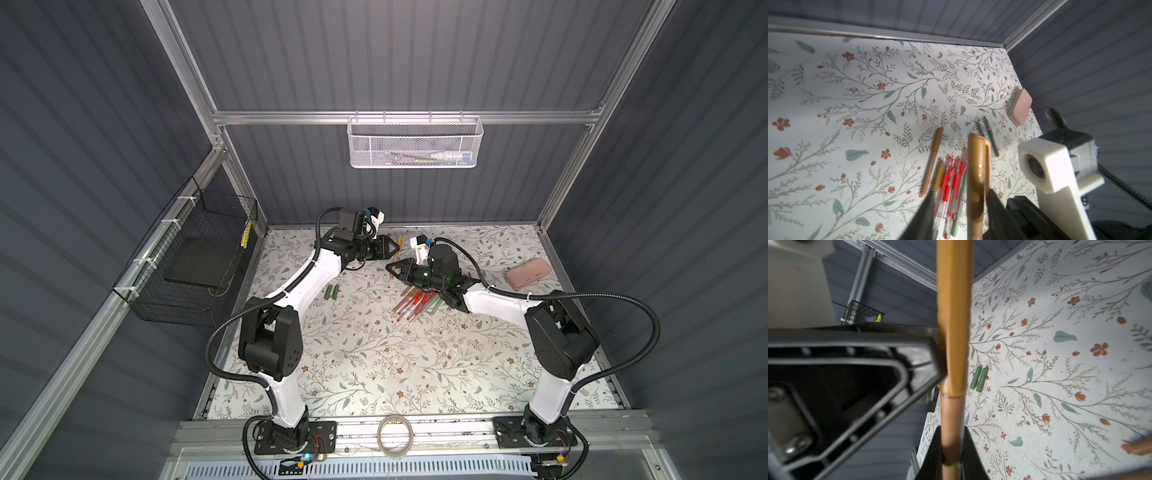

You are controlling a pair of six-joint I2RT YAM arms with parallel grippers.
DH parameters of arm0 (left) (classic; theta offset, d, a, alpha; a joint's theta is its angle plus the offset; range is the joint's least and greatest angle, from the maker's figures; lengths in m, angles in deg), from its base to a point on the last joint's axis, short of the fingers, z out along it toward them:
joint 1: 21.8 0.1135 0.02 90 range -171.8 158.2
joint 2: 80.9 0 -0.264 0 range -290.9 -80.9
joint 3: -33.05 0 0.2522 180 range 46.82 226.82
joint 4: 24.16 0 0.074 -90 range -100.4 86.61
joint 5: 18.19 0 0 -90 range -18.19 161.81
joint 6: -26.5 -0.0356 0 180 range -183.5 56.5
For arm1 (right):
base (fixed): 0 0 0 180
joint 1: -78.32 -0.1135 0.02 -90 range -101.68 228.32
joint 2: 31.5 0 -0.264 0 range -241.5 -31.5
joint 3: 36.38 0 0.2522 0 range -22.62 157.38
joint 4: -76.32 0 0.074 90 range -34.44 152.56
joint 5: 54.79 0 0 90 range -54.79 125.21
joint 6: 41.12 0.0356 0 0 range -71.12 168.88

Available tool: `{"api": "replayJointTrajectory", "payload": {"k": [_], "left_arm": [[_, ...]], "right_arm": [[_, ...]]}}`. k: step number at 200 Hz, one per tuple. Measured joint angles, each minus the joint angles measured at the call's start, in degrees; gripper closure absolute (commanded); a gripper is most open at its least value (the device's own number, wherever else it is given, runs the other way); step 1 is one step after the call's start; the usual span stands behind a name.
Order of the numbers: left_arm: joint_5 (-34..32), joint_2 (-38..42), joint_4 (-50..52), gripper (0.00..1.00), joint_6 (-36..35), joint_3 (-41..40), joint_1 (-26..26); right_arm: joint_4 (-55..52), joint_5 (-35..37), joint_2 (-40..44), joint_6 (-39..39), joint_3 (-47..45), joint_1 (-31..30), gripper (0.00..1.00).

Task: Remove pen caps from pens
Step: Open the pen cap on the pen.

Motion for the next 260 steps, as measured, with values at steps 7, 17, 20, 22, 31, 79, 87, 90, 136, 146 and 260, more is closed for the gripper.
{"api": "replayJointTrajectory", "payload": {"k": [7, 17, 20, 22, 31, 79, 87, 90, 136, 146, 260], "left_arm": [[0.0, 0.2, 0.2, 0.4, -0.6, -0.2, 0.0], [0.1, 0.6, 0.6, 0.37, -1.9, -0.5, 0.0], [0.1, 0.8, 0.7, 0.37, -1.9, -0.6, 0.0], [0.1, 0.9, 0.9, 0.36, -2.1, -0.6, 0.0], [0.7, 1.5, 1.3, 0.35, -3.1, -0.6, 0.1], [12.2, 3.9, -1.3, 0.3, -3.5, -1.5, 3.1], [14.1, 4.0, -2.5, 0.3, -3.1, -2.0, 4.0], [14.8, 4.0, -3.0, 0.3, -2.8, -2.2, 4.3], [23.4, 4.0, -14.7, 0.33, 4.5, -10.5, 9.4], [24.8, 4.0, -17.5, 0.34, 6.6, -12.8, 9.7], [35.3, 4.0, -42.1, 0.38, 22.1, -19.2, 9.2]], "right_arm": [[0.4, -0.2, 0.3, 0.0, -0.8, 0.3, 0.98], [1.1, -0.6, 0.9, 0.0, -2.0, 0.9, 0.99], [1.3, -0.8, 1.0, 0.0, -2.3, 1.0, 0.99], [1.5, -0.9, 1.2, 0.0, -2.6, 1.1, 0.98], [2.0, -1.5, 1.8, 0.0, -3.6, 1.4, 0.98], [9.0, -7.6, 3.7, -0.2, -7.6, 1.9, 0.98], [10.2, -8.7, 3.8, 0.0, -8.1, 1.9, 0.98], [10.6, -9.1, 3.8, 0.0, -8.2, 1.9, 0.98], [17.9, -14.5, 3.8, 2.4, -8.6, 1.6, 0.98], [19.0, -15.3, 3.8, 2.9, -8.6, 1.5, 0.98], [22.2, -17.2, 2.8, 5.1, -8.3, 0.5, 0.99]]}}
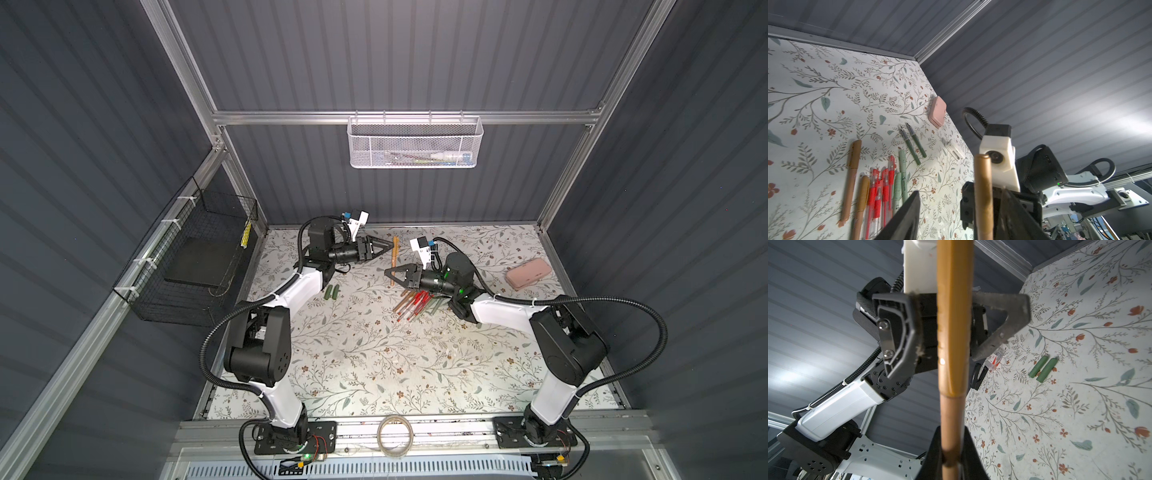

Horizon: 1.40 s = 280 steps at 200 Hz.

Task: Remove pen caps from pens
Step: Open the pen cap on the pen.

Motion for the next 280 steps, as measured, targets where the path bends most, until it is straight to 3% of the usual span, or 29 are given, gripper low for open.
{"api": "replayJointTrajectory", "payload": {"k": [96, 133, 158, 185, 206, 253, 280], "left_arm": [[0.8, 0.0, -1.2, 0.51, 1.5, 0.0, -2.3], [0.4, -0.1, 0.4, 0.83, 0.9, 0.2, -2.7], [0.3, -0.2, 1.6, 0.99, 1.2, 0.3, -2.7], [-0.2, -0.2, 3.7, 1.0, 0.7, 0.7, -2.7], [-1.8, -0.2, 6.7, 1.0, -1.9, 1.6, -2.7], [-8.4, -0.2, 16.6, 1.0, -9.1, 4.5, -2.7], [-10.6, -0.2, 19.6, 1.0, -10.9, 4.6, -2.9]], "right_arm": [[0.3, -0.5, -1.4, 0.4, 0.7, -0.3, 1.0], [0.7, -0.6, -1.8, 0.2, 1.0, -0.5, 1.0], [1.0, -0.3, -2.0, -0.9, 1.0, -0.7, 1.0], [0.4, 0.0, -1.9, -1.1, 0.9, -0.7, 0.8], [-3.1, 1.7, -1.0, -2.2, 0.8, -0.7, 0.59], [-23.7, 13.6, 8.8, -10.8, 1.6, -2.0, 0.53], [-33.7, 20.6, 10.1, -15.1, 6.3, -3.5, 0.51]]}}
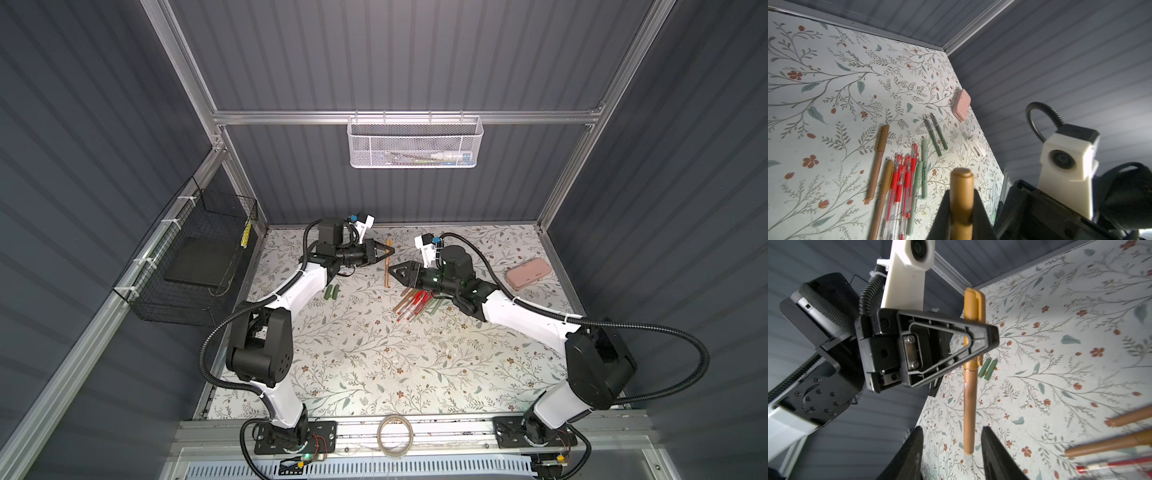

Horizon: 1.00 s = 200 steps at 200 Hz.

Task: Remove pen caps from pens
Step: Open the pen cap on the pen.

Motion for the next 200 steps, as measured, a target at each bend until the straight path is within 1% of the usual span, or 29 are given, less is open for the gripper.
{"api": "replayJointTrajectory", "payload": {"k": [18, 37, 70, 79, 104, 133, 144, 177, 200], "left_arm": [[-0.9, 0.0, 1.0, 1.0, -0.8, 0.0, -0.2], [-1.2, 0.0, 1.4, 1.0, -1.2, 0.0, -0.6], [-1.2, 0.0, 1.5, 1.0, -1.2, 0.0, -1.3], [-1.2, 0.0, 1.5, 1.0, -1.2, 0.0, -1.4], [-1.2, 0.0, 1.4, 1.0, -1.2, 0.0, -1.6], [-1.4, 0.0, 1.4, 1.0, -1.3, 0.0, -1.7], [-1.4, 0.0, 1.6, 1.0, -1.4, 0.1, -1.7], [-2.8, 0.0, 3.9, 1.0, -2.3, 1.0, -2.0], [-3.6, -0.2, 6.5, 1.0, -3.4, 1.9, -2.0]], "right_arm": [[-5.3, 3.6, -0.3, -1.9, 2.0, -0.8, 0.51], [-10.3, 5.9, -2.2, -3.5, 5.4, -1.3, 0.51], [-14.4, 7.0, -5.5, -4.8, 8.9, -1.4, 0.54], [-15.0, 7.0, -6.4, -5.0, 9.9, -1.4, 0.57], [-15.8, 6.5, -8.3, -5.4, 12.2, -1.6, 0.69], [-16.9, 5.7, -9.4, -6.1, 14.4, -1.9, 0.93], [-17.1, 5.8, -9.4, -5.7, 14.5, -2.0, 1.0], [-17.4, 5.9, -9.4, -5.5, 14.3, -2.2, 1.0], [-15.1, 6.5, -8.6, -4.6, 12.0, -2.6, 1.0]]}}
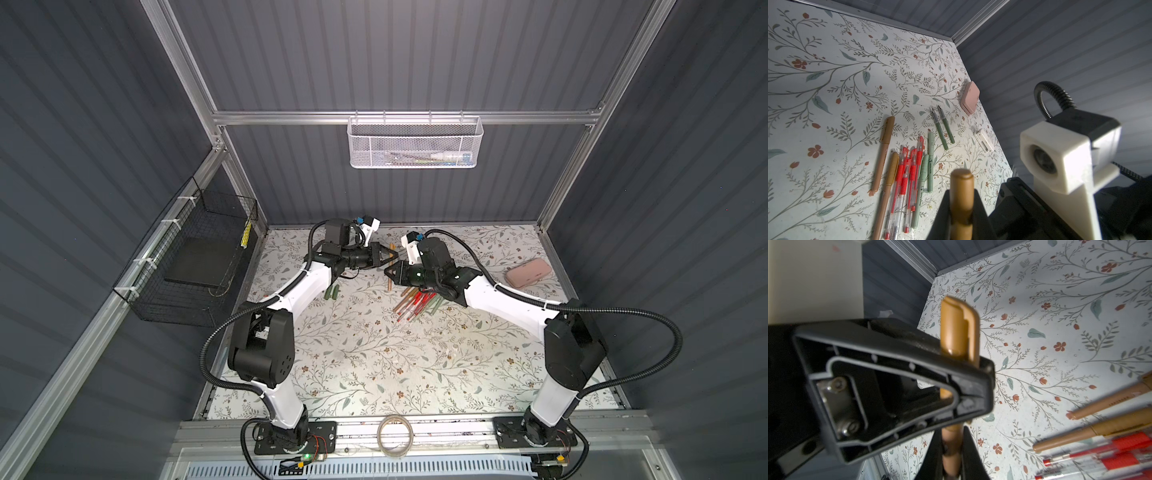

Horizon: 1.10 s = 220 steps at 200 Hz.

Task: Remove pen caps from pens
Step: Open the pen cap on the pen.

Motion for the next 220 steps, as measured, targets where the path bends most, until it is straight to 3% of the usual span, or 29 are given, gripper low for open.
{"api": "replayJointTrajectory", "payload": {"k": [64, 220], "left_arm": [[1.4, -1.3, 7.5, 1.0, -1.4, 0.5, 0.0], [-0.3, -4.2, 20.8, 1.0, -4.8, 13.4, 1.0]], "right_arm": [[8.2, 4.3, 2.6, 4.6, -9.1, -2.7, 1.0], [15.6, 7.6, 2.7, 5.3, -9.4, -3.1, 1.0]]}}
